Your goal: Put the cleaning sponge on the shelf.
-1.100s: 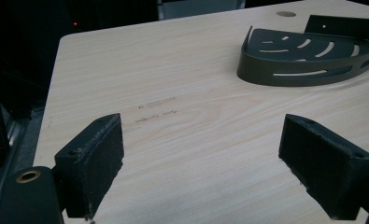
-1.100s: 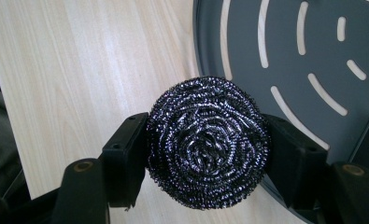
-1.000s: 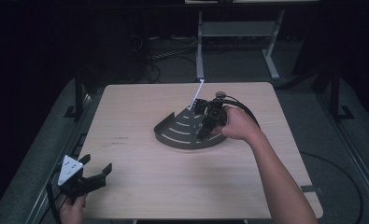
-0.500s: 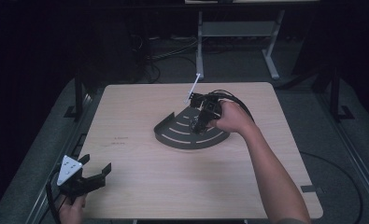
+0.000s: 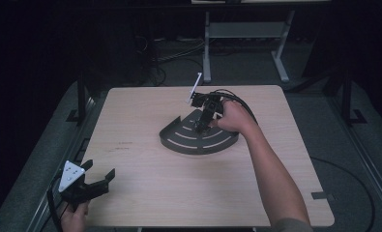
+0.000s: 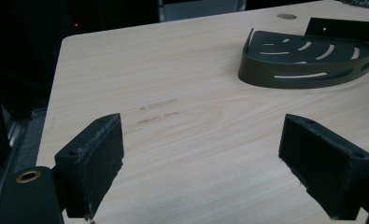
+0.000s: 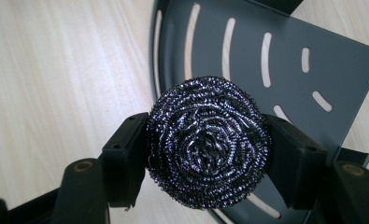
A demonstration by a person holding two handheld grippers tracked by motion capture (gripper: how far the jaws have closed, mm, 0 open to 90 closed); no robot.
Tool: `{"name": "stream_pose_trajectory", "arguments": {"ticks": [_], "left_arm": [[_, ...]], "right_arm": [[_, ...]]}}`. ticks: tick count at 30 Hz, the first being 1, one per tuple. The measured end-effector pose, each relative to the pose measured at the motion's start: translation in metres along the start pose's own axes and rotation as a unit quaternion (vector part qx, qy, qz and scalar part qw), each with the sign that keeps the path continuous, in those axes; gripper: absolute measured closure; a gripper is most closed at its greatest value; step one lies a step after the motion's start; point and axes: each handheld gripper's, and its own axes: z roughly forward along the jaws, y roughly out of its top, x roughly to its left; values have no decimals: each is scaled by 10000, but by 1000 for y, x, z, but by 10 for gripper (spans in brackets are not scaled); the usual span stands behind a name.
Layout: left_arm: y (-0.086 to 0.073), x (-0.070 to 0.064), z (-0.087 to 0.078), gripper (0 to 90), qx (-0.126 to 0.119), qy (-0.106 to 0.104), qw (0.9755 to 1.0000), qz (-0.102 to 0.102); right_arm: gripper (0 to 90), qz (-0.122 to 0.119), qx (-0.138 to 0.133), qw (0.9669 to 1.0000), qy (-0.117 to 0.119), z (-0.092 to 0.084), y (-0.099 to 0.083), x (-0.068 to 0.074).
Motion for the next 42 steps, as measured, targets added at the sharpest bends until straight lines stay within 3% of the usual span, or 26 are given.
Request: {"name": "stream_pose_trajectory", "arguments": {"ticks": [14, 24, 28, 34, 42], "left_arm": [[0, -1, 0, 133, -7, -3, 10000, 4], [0, -1, 0, 133, 0, -9, 10000, 10], [0, -2, 1, 132, 15, -14, 10000, 5], [1, -2, 1, 133, 12, -23, 10000, 27], [1, -1, 1, 133, 2, -15, 10000, -7]], "right_arm": [[344, 222, 128, 9997, 62, 35, 4, -16], [343, 369, 119, 9992, 28, 48, 7, -22], [343, 541, -1, 9985, 47, 53, 2, -27], [343, 614, 147, 9980, 33, 61, -3, -30], [341, 750, 97, 9971, 48, 69, -8, -34]]}}
